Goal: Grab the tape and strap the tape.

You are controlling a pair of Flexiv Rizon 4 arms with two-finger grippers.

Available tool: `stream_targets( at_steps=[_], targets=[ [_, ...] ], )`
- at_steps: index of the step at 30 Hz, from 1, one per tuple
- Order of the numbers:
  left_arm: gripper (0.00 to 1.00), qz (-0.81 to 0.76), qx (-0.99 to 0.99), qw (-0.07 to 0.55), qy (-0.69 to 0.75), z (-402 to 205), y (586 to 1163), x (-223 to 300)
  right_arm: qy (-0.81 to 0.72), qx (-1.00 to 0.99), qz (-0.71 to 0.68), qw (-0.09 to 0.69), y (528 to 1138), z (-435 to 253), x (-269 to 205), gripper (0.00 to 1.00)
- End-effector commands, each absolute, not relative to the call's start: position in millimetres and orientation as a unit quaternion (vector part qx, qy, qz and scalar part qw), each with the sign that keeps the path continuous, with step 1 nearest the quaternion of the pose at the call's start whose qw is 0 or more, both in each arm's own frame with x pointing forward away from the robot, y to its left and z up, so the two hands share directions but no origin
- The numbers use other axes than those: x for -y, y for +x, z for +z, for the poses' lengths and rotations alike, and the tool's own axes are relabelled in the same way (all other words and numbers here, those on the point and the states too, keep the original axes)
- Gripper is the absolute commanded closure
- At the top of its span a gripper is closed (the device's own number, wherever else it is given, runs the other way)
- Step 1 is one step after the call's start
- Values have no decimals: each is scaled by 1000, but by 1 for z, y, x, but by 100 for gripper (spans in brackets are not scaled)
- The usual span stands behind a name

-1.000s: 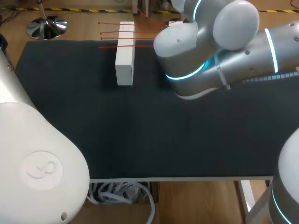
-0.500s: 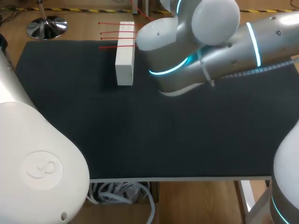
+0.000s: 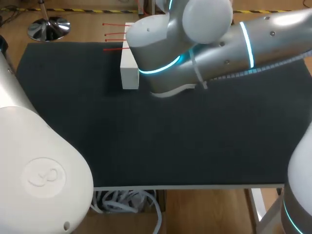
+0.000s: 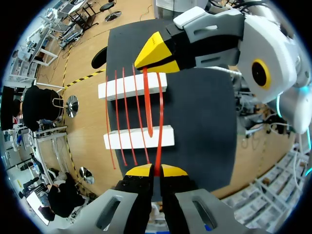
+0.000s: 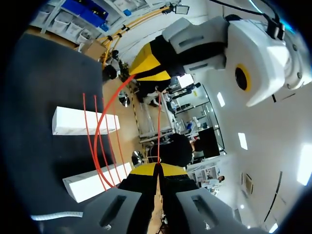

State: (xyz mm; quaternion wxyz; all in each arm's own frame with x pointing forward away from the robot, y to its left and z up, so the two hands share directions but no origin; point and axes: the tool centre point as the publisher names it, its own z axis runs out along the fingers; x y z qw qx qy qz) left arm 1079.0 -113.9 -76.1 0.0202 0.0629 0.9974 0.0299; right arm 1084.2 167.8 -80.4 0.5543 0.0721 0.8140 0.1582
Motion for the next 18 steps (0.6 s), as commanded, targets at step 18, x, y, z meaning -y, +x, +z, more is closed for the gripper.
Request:
stream_targets(
  at_steps=[18],
  targets=[
    [100,31,-997,20,62,-76,1078,114,58,-824,109,553,1083,-80,-193,100]
  ],
)
